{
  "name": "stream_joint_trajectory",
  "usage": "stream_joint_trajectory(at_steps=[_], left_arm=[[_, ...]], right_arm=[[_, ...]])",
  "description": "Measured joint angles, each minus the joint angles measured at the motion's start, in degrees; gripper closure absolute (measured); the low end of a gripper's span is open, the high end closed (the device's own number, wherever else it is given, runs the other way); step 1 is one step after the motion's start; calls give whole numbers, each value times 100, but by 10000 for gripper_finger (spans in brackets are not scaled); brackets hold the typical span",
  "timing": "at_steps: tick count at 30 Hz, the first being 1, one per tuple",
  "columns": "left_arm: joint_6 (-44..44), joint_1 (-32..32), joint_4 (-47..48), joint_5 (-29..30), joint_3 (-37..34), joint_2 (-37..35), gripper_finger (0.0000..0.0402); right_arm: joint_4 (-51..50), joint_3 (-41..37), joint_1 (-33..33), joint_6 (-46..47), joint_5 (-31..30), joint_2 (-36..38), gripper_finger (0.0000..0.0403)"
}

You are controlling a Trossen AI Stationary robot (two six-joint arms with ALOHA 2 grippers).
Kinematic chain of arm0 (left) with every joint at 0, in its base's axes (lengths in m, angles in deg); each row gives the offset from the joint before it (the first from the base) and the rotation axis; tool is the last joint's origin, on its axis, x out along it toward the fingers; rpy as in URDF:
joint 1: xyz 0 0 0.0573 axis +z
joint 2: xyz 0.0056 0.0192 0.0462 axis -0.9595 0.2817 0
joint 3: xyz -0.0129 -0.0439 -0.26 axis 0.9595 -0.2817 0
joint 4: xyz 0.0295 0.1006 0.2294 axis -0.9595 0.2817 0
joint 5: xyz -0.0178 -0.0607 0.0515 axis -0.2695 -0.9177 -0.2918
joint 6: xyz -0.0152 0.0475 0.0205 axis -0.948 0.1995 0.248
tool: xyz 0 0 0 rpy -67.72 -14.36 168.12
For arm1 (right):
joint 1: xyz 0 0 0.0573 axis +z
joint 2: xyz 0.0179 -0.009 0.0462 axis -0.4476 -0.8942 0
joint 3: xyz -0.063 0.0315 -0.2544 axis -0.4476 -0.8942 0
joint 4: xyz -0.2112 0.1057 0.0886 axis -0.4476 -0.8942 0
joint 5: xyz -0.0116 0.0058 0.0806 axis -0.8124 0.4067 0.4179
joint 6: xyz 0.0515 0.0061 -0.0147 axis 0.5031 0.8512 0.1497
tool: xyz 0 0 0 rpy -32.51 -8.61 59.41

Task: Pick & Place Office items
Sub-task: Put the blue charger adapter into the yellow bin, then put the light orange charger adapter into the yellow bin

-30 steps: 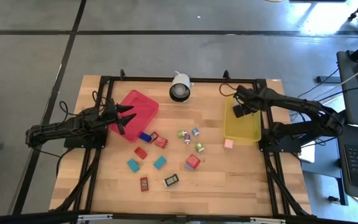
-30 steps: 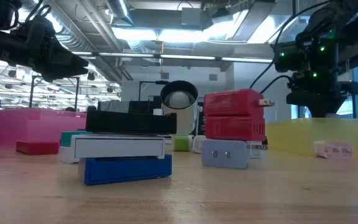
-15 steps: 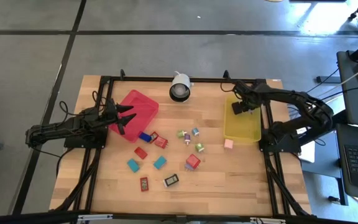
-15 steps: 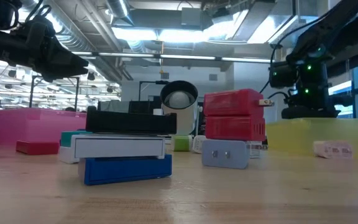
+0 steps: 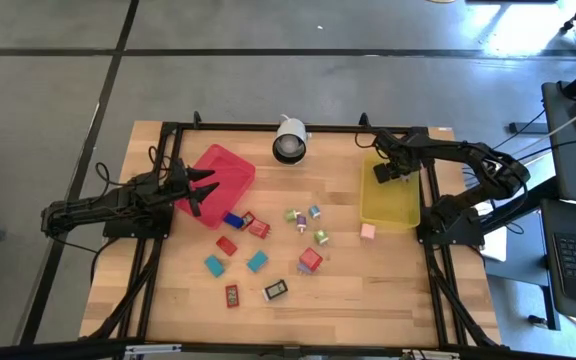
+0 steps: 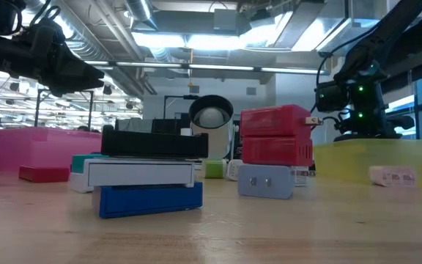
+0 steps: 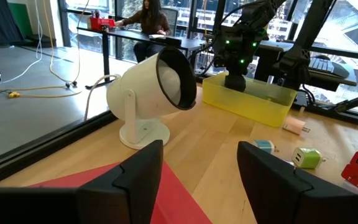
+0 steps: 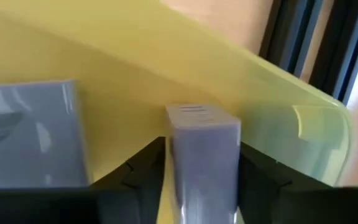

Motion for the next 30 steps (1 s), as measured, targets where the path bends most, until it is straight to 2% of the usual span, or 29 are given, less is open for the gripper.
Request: stream_joint_trajectory(at_steps=[5,9,14,17,23,30], left_arm=[[0,2,-2,1,0,0,198],[0,1,-1,0,0,0,197],[0,2,-2,0,0,0,198],[0,1,-1,0,0,0,197],[0,2,-2,0,0,0,198],[0,2,0,0,0,0,197]], right_arm=[[-84,7,0,-7,1,0,172],[-543,214,1,-26,2,22,140],[-1309,688,132,111,9,247,123],[-1637,986,336,514,58,485,123],[-1727,1154,1170,1371,837,1022,126],[-1744,1154,2831,2637,1529,1248,126]])
